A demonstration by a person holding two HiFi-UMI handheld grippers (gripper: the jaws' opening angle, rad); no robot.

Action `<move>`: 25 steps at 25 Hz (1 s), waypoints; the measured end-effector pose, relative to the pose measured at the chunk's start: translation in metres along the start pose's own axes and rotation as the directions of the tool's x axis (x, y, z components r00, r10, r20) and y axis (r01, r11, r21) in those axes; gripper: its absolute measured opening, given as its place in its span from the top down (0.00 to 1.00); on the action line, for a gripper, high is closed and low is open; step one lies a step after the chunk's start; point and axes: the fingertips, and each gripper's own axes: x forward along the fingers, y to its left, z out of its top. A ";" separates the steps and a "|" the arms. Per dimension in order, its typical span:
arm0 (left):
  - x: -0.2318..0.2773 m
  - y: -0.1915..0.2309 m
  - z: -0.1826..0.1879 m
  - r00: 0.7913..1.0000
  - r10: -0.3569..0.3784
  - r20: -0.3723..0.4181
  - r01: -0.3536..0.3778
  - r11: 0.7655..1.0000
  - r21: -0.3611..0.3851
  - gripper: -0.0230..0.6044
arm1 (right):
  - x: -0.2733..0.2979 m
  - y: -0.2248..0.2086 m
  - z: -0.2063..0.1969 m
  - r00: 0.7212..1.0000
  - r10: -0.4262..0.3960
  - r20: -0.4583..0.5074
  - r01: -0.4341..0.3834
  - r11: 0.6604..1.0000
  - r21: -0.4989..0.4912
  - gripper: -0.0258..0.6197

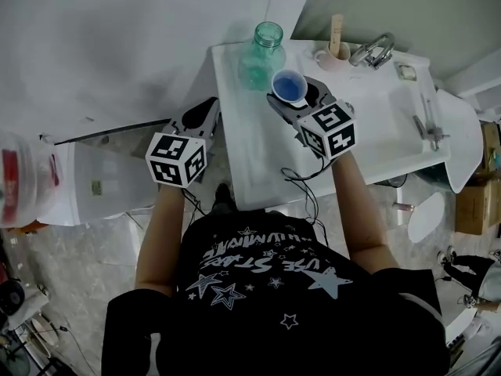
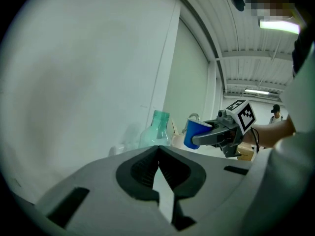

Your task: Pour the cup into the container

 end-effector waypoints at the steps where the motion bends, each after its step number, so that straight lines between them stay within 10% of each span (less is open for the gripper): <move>1: 0.000 -0.001 -0.004 1.000 0.001 -0.006 -0.001 1.000 -0.007 0.94 | 0.001 0.002 -0.004 1.000 -0.002 0.002 0.002 1.000 -0.013 0.55; 25: -0.012 -0.015 -0.096 0.990 0.056 -0.130 -0.074 0.988 -0.132 0.94 | 0.050 0.083 -0.109 0.986 0.161 -0.038 -0.162 0.986 -0.038 0.55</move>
